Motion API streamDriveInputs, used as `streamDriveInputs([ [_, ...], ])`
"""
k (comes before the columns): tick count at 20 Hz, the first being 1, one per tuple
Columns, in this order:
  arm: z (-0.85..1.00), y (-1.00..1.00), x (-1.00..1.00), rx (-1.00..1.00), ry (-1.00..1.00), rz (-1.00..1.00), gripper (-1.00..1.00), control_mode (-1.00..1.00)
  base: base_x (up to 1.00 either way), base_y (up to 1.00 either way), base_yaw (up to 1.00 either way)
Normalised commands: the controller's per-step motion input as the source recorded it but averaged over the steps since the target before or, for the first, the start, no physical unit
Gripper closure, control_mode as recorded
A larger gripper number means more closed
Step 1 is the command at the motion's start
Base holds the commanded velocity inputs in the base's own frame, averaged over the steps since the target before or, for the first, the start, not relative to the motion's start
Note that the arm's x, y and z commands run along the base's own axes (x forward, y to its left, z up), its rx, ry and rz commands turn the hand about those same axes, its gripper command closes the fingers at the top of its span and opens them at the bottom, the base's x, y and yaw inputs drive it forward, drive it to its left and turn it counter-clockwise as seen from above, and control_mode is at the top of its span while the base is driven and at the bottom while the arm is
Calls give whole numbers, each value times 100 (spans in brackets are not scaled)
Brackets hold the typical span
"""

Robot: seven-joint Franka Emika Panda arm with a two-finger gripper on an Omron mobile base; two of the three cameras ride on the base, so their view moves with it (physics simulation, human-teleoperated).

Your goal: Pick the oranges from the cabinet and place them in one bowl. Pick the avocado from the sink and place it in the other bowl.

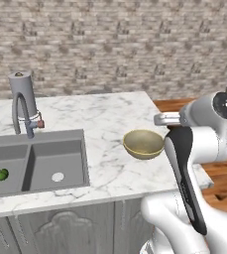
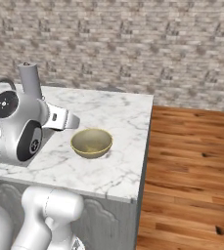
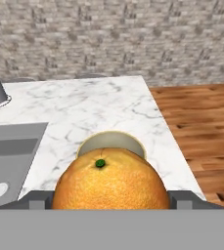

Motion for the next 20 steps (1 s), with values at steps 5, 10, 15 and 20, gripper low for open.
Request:
streamDriveInputs([
  [5,13,1,24,1,9,-4,100,-100,0,0,0],
  [10,8,0,14,4,23,-4,100,-100,0,0,0],
  [15,3,0,14,6,19,-1,100,-100,0,0,0],
  [20,-5,0,15,1,0,0,100,-100,0,0,0],
])
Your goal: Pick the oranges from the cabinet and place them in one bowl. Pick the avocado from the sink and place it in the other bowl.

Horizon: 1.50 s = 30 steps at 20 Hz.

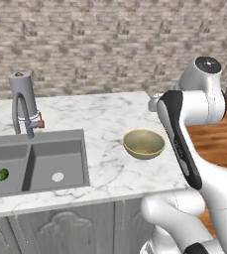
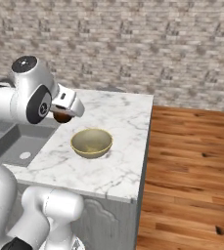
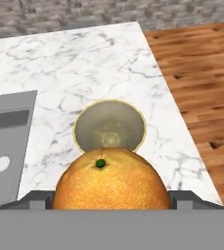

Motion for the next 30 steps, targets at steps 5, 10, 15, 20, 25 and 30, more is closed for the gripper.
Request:
streamDriveInputs([
  [5,-14,0,21,0,-9,0,100,-100,0,0,0],
  [10,-17,0,26,0,-10,0,100,-100,0,0,0],
  [15,-11,0,27,0,-1,0,100,-100,0,0,0],
  [20,-7,0,24,0,0,0,100,-100,0,0,0],
  [25,-8,0,23,0,7,0,100,-100,0,0,0],
  [30,-5,2,14,0,18,0,100,-100,0,0,0],
])
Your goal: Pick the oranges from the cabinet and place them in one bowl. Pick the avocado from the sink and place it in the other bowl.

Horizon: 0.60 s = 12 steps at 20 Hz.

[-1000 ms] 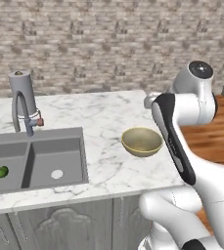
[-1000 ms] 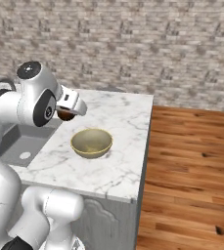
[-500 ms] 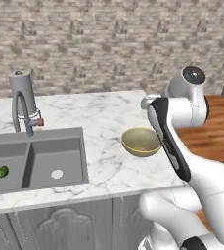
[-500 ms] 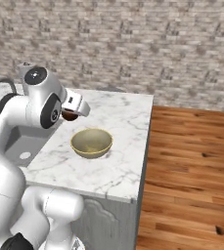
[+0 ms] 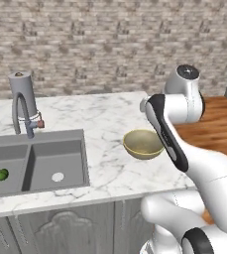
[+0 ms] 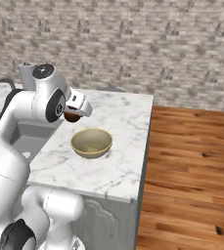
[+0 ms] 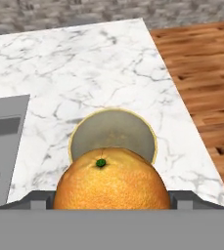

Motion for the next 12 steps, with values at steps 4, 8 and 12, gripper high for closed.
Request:
streamDriveInputs([
  [4,-7,0,11,0,12,0,100,-100,0,0,0],
  [8,-12,1,9,0,8,0,100,-100,0,0,0],
  [12,-14,1,8,0,5,0,100,-100,0,0,0],
])
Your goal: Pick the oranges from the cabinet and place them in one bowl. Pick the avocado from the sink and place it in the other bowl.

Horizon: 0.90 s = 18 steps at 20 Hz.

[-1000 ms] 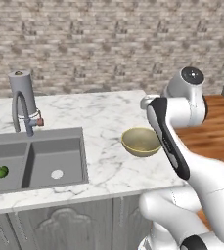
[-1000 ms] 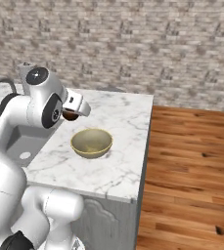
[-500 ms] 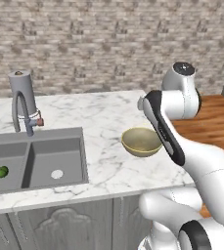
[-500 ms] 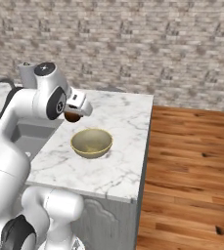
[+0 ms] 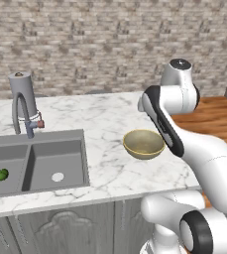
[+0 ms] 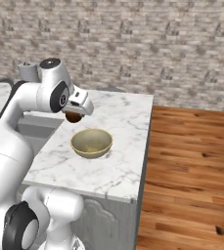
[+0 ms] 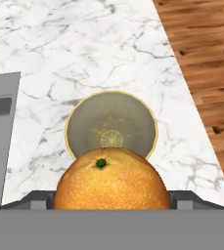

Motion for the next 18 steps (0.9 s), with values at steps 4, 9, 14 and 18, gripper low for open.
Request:
streamDriveInputs([
  [4,-16,2,2,0,2,0,100,-100,0,0,0],
  [9,-16,2,0,0,0,0,100,-100,0,0,0],
  [14,-12,2,0,0,1,0,100,-100,0,0,0],
  [18,-9,2,0,0,5,0,100,-100,0,0,0],
])
